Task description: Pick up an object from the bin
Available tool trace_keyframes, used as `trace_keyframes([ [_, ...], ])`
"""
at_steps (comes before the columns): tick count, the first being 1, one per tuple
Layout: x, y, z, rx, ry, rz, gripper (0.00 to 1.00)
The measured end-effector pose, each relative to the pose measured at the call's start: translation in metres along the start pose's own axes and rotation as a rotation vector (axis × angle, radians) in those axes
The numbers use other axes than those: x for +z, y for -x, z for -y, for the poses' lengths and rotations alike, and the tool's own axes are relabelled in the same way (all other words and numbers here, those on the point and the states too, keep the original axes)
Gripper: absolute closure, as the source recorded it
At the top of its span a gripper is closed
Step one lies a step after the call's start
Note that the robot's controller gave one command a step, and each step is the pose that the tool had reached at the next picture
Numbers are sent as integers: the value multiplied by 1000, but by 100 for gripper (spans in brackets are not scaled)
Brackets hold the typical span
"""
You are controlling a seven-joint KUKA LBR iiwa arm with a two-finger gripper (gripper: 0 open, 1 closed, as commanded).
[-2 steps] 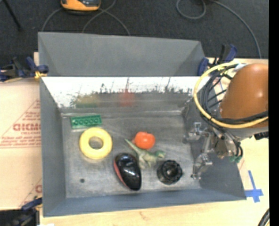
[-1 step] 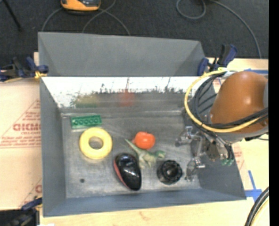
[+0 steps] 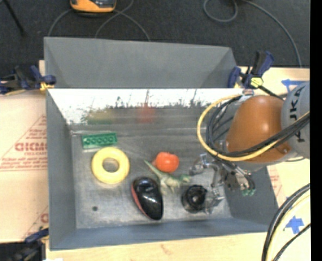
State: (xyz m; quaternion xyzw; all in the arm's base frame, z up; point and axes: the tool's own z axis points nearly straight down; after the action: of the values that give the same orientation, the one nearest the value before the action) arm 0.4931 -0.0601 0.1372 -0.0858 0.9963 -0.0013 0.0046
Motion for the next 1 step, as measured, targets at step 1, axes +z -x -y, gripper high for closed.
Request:
trace_keyframes([
  [1,62,-9,-3,-187,-2,17,100],
])
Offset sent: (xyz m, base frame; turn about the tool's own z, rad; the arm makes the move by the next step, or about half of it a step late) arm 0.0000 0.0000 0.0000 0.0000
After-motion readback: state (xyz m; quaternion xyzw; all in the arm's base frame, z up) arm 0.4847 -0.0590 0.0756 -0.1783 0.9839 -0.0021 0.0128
